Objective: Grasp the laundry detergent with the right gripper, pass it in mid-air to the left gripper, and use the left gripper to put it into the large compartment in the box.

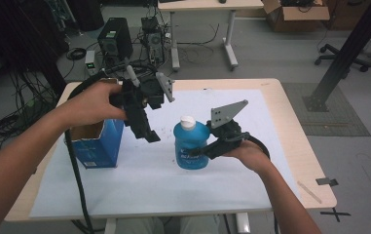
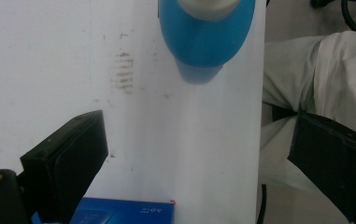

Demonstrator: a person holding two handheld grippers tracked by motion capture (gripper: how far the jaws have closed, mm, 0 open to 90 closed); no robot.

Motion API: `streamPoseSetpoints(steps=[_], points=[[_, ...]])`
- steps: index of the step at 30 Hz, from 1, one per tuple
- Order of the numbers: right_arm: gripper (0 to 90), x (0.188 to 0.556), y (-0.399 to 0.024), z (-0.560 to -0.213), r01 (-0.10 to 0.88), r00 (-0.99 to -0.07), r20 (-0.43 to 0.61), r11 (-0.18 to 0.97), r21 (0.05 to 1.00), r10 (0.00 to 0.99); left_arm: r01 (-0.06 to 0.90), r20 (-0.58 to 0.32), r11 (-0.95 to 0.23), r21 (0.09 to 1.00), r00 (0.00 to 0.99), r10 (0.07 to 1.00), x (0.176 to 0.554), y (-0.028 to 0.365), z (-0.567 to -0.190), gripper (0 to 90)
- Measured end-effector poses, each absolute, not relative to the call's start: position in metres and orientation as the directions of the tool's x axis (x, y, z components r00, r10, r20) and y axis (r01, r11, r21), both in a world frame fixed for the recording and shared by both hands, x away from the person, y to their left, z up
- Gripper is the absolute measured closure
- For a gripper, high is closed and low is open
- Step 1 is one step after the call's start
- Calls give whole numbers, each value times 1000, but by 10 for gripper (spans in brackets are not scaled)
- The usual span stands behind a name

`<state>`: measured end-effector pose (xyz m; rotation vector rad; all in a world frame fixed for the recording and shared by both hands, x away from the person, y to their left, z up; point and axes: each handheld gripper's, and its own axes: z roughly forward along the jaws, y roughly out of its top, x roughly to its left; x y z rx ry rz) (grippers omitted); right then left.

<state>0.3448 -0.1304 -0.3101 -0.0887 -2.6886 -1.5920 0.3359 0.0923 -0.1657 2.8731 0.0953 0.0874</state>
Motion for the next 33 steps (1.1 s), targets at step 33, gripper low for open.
streamPoseSetpoints(steps=[33], points=[[441, 354, -94, -312, 13, -999, 29, 497, 868, -25, 45, 58, -970, 237, 997, 61, 333, 76, -168, 48]])
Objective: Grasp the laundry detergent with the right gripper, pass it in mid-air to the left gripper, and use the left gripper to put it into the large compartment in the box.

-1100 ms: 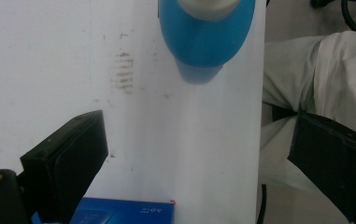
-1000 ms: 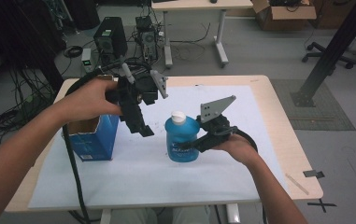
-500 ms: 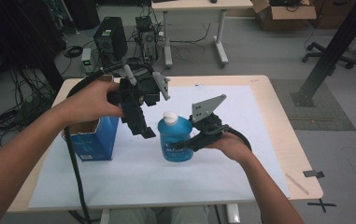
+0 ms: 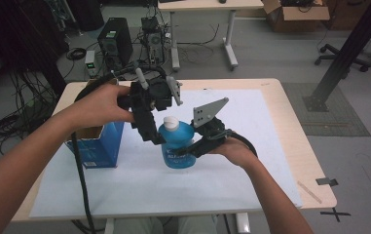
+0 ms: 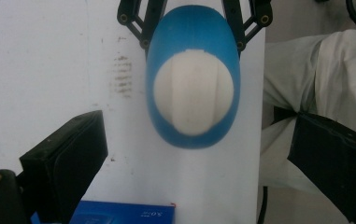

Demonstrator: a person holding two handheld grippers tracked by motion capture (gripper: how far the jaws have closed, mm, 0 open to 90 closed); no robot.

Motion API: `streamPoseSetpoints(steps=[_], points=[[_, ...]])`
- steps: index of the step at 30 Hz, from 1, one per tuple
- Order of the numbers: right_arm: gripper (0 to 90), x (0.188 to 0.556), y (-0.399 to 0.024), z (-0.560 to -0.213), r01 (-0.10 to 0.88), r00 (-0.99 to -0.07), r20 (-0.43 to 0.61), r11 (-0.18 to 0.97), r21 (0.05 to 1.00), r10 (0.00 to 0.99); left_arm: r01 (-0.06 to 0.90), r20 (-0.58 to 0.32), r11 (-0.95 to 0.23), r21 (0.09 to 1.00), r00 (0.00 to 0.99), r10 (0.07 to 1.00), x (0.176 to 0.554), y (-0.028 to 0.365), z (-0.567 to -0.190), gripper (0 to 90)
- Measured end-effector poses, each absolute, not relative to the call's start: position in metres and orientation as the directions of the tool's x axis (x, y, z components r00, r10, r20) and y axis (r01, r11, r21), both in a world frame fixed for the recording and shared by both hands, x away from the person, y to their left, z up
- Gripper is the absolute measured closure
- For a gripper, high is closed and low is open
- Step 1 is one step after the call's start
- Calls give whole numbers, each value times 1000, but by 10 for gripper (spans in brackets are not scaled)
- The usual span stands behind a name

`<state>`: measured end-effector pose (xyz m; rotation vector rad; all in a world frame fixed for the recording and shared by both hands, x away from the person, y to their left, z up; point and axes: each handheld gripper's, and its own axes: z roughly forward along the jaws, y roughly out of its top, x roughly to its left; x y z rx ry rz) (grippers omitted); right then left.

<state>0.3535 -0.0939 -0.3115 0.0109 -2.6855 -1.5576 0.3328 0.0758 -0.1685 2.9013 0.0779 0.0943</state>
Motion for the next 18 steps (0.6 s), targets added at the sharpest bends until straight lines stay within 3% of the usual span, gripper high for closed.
streamPoseSetpoints(steps=[18], points=[[440, 353, -86, -308, 1, -999, 21, 500, 866, -34, 47, 54, -974, 221, 997, 60, 336, 67, -176, 50]])
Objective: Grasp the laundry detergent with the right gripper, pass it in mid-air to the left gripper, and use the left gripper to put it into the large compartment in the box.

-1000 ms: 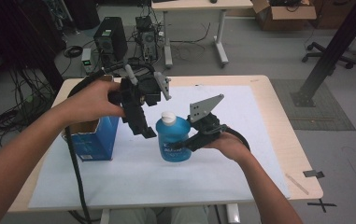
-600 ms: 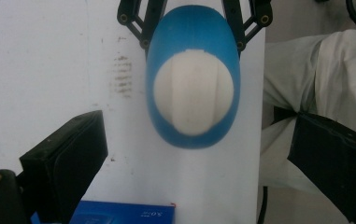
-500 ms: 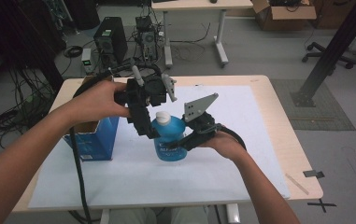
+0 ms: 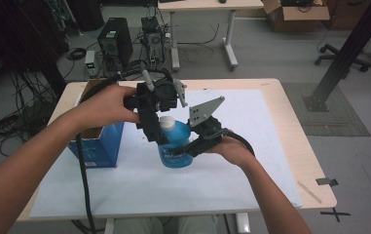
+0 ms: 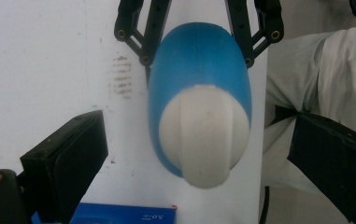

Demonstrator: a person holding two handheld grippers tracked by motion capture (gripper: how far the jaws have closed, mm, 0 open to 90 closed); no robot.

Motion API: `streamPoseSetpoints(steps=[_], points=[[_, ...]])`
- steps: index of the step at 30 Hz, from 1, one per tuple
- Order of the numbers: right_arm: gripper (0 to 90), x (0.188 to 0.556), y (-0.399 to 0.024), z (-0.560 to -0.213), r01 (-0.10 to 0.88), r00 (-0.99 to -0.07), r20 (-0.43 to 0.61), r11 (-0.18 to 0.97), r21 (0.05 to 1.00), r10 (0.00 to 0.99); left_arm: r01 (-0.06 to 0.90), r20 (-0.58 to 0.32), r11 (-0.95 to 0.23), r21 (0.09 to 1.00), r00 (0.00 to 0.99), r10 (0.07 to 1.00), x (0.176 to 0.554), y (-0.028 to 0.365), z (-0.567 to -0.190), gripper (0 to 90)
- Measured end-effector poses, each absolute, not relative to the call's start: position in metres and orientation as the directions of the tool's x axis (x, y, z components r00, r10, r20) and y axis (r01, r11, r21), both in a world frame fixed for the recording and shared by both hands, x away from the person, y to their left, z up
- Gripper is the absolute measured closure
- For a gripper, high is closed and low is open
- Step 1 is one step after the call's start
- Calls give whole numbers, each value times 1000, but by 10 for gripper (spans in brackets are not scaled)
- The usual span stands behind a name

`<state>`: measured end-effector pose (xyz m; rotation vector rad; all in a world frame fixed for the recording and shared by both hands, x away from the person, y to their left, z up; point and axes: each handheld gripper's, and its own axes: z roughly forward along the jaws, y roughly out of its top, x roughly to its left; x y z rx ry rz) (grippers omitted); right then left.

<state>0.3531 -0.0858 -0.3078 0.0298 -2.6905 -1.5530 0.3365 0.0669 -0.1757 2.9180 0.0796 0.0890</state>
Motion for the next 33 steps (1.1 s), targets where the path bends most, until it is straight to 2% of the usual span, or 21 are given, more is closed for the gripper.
streamPoseSetpoints(steps=[29, 33], points=[[440, 353, -87, -306, -1, -999, 17, 495, 869, -31, 34, 40, -982, 187, 998, 42, 342, 54, -199, 75], [440, 352, -87, -307, -1, -999, 17, 497, 868, -32, 26, 40, -983, 182, 999, 34, 341, 52, -200, 100]])
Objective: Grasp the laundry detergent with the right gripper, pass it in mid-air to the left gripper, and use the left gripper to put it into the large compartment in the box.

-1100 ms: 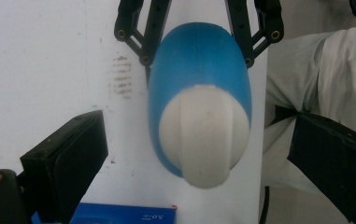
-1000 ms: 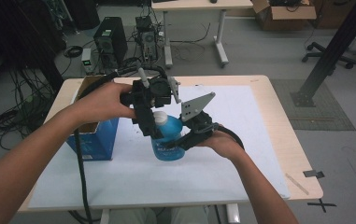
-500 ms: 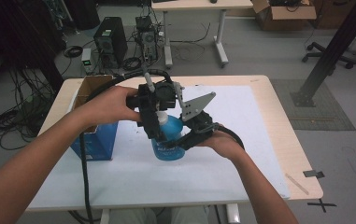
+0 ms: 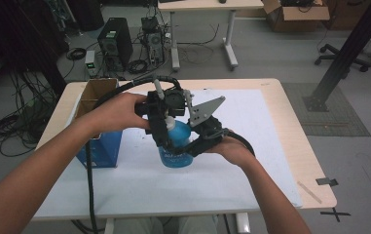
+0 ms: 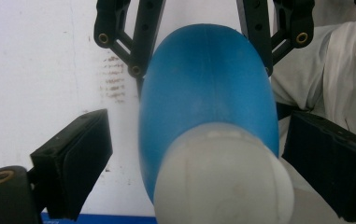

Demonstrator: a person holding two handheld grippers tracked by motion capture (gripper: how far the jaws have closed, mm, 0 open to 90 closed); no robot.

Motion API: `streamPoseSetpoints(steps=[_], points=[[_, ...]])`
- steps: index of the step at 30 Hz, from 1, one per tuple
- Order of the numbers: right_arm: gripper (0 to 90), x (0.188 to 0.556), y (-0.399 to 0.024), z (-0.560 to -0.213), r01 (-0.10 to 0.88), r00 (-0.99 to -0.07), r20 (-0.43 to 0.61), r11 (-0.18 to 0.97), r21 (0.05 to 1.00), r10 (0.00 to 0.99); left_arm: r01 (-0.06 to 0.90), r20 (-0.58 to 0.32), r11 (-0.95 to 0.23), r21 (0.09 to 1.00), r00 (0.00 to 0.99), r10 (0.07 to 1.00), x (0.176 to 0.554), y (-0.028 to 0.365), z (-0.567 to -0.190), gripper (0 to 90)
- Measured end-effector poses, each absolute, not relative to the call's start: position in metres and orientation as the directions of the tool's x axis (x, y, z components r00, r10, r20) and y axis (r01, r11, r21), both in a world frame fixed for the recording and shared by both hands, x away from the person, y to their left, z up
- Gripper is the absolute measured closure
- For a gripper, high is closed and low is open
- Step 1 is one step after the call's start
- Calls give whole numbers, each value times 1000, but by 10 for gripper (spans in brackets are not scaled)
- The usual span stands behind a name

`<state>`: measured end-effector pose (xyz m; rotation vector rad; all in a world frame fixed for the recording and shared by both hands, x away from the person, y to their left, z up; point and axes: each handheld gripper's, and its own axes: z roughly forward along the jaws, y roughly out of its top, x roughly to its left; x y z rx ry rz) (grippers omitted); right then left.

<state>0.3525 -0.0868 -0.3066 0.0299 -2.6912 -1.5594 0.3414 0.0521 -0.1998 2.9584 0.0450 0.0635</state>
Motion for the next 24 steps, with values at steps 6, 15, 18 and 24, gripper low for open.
streamPoseSetpoints(steps=[6, 15, 18, 24], points=[[440, 353, -87, -306, -4, -999, 12, 495, 869, -31, 24, 38, -985, 171, 999, 31, 342, 51, -201, 171], [440, 352, -87, -307, -5, -999, 12, 494, 869, -30, 25, 36, -985, 170, 999, 31, 342, 51, -201, 211], [440, 352, -87, -306, -6, -999, 11, 493, 870, -32, 20, 31, -986, 167, 999, 26, 341, 51, -201, 240], [440, 351, -87, -306, -7, -1000, 9, 494, 870, -30, 18, 29, -986, 168, 999, 24, 341, 50, -202, 270]])
